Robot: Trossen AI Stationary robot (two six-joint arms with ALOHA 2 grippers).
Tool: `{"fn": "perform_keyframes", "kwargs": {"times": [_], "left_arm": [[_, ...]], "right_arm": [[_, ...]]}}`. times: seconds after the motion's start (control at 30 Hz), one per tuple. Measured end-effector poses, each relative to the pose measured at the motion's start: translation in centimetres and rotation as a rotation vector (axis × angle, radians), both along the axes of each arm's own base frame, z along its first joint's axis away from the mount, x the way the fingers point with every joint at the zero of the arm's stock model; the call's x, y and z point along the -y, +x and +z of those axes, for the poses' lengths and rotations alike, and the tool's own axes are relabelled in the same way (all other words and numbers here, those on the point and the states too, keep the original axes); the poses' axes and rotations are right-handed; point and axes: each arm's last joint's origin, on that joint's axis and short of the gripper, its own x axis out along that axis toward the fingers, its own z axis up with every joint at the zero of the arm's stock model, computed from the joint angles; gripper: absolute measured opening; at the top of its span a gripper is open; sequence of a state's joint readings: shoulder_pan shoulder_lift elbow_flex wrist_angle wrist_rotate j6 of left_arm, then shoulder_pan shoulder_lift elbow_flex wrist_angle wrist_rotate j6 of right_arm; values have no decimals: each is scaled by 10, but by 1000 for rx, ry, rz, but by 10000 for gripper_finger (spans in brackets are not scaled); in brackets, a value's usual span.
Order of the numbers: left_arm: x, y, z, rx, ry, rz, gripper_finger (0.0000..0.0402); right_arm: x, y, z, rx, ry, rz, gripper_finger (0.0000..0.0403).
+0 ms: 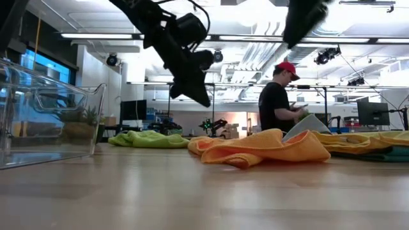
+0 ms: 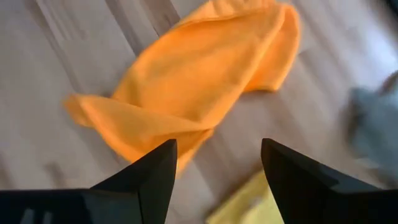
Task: Fold microfiber towels
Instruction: Fold the orange towel
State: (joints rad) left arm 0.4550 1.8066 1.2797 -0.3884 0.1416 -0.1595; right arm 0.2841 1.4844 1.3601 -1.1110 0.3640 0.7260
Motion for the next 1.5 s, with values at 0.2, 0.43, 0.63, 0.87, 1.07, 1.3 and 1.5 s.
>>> {"fn": "perform_keyframes", "kwargs": {"times": [0.2,0.43,0.63,0.87,1.07,1.3,1.5], "left_arm": [[9,14,-14,-73,-80,34,0],[-14,42,-20,-168,-135,71,0],[-32,49,-35,-204,-232,101,24],[-41,49,-33,-188,-226,118,98],[-42,54,-52,-212,-241,111,146],[-46,57,-50,-189,-161,139,158],[-42,52,-53,-257,-164,86,158]], "right_arm": [[11,-38,-27,252,228,-64,224],[15,-56,-45,356,292,-47,224],[13,-56,-52,323,286,-15,224],[13,-56,-52,324,260,1,224],[13,-56,-52,323,252,-4,224],[13,-56,-52,325,255,-12,224],[13,-56,-52,329,268,-33,224]]}}
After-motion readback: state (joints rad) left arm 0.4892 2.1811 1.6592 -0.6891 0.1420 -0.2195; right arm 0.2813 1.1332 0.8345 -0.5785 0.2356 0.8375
